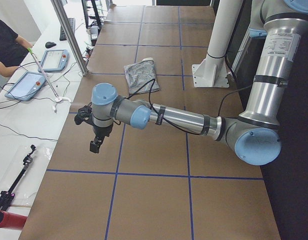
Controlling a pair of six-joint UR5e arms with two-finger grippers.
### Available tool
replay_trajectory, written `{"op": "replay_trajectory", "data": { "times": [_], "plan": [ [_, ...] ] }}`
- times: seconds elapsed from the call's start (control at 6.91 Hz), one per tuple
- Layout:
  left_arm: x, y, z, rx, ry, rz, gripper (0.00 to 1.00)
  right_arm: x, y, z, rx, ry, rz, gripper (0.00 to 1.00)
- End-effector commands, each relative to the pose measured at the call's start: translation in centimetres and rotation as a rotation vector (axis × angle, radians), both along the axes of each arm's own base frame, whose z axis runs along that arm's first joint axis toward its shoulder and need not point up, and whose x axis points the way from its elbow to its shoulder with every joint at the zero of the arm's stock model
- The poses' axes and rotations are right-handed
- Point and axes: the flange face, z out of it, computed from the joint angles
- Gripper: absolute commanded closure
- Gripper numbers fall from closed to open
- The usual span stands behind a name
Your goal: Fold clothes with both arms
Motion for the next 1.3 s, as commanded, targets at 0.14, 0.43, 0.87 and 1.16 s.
{"op": "replay_trajectory", "data": {
  "times": [0.14,0.43,0.87,1.16],
  "plan": [
    [-0.3,6.2,7.9,-0.077,0.003,0.001,0.0,0.0,0.7,0.2,-0.023,-0.003,0.018,0.0],
    [-0.6,11.2,9.3,-0.067,-0.018,0.081,0.0,0.0,0.6,0.2,-0.041,-0.003,0.036,0.0],
    [-0.6,10.7,6.1,-0.141,-0.021,0.091,0.0,-0.3,-0.6,-1.1,-0.082,-0.002,0.091,0.0],
    [-0.6,10.5,5.8,-0.14,-0.02,0.088,0.0,-1.4,-1.3,-2.1,-0.107,-0.002,0.11,0.0]
  ]
}}
